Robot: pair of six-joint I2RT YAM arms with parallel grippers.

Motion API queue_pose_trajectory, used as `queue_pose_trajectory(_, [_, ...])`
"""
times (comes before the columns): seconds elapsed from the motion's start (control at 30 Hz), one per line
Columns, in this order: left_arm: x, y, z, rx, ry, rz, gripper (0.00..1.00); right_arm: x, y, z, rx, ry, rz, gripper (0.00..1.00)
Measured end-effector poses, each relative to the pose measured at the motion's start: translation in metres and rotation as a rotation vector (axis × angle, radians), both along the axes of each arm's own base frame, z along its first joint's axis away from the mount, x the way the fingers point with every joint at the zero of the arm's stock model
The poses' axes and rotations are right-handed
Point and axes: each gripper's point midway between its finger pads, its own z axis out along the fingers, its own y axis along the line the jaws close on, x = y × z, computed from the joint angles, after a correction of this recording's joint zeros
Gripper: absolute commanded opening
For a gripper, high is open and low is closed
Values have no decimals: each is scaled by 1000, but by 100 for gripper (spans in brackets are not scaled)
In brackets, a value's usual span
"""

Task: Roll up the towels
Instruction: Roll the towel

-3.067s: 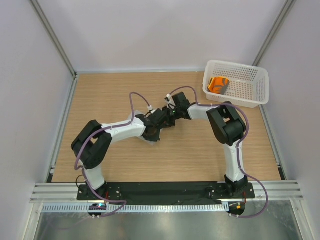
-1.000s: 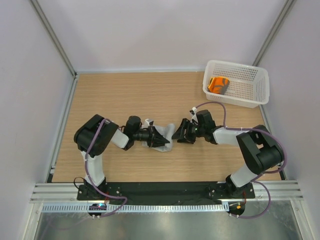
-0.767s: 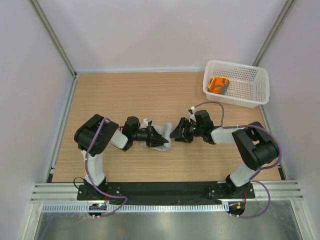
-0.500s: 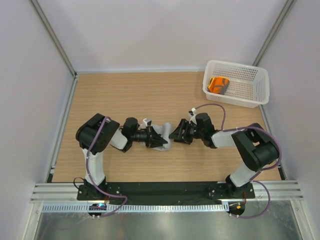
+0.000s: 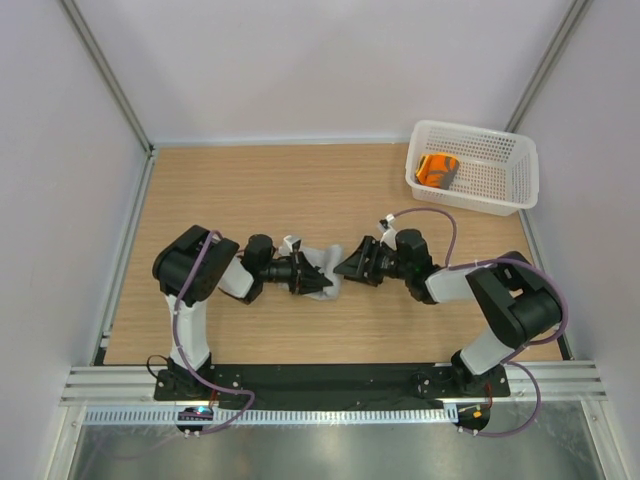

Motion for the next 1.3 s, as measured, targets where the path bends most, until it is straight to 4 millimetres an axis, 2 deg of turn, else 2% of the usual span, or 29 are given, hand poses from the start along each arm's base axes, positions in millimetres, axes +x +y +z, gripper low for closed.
queue_pose_trajectory(0.27, [3,0,-10,79,-11,-40,0,11,19,0,-93,-7,32,63])
queue_pose_trajectory(0.37, [4,2,-16,149,-2,-60,0,13,22,-3,-167,-10,36,59])
queue_pose_trajectory(0.47, [4,6,-21,233,21,-74,0,17,18,-9,-273,1,26,48])
queue_pose_trajectory(0.5, [2,9,-22,259,30,-78,0,18,16,-11,-310,3,20,40])
queue_pose_trajectory(0.57, [-1,13,-24,298,46,-82,0,19,11,-14,-378,11,14,32])
queue_pose_trajectory(0.6, [-2,15,-24,320,57,-81,0,20,9,-15,-400,15,12,24])
queue_pose_trajectory(0.7, [-5,17,-24,370,60,-92,0,15,2,-18,-481,38,21,13])
queue_pose_trajectory(0.77, [-9,16,-24,408,52,-107,1,11,2,-20,-506,41,31,10])
queue_pose_trajectory(0.87, [-12,10,-24,470,25,-135,9,7,-3,-24,-542,57,30,2])
queue_pose_trajectory(0.97, [-15,5,-21,541,-20,-159,31,4,-9,-28,-570,77,25,1])
queue_pose_trajectory(1.07, [-16,8,-16,629,-73,-158,42,3,-12,-28,-592,93,21,1])
queue_pose_trajectory(1.13, [-17,13,-8,697,-126,-152,48,3,-14,-25,-607,101,18,1])
queue_pose_trajectory(1.2, [-16,16,2,760,-183,-147,49,6,-14,-21,-618,100,11,1])
queue_pose_trajectory(1.3, [-13,10,25,820,-312,-143,50,10,-13,-13,-625,94,8,1])
